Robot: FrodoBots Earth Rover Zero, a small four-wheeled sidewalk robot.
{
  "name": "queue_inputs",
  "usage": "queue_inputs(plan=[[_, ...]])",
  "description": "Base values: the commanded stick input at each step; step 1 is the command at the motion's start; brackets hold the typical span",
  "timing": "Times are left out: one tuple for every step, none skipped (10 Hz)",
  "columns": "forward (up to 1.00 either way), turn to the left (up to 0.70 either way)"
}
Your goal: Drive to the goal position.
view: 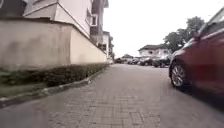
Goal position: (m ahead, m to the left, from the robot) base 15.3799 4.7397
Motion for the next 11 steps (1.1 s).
queue_inputs(plan=[[0.70, 0.00], [0.70, 0.00], [0.70, 0.00], [0.70, 0.00], [0.70, 0.00], [0.70, 0.00], [0.70, 0.00], [0.70, 0.00], [0.70, 0.00], [0.70, 0.00], [0.70, 0.00]])
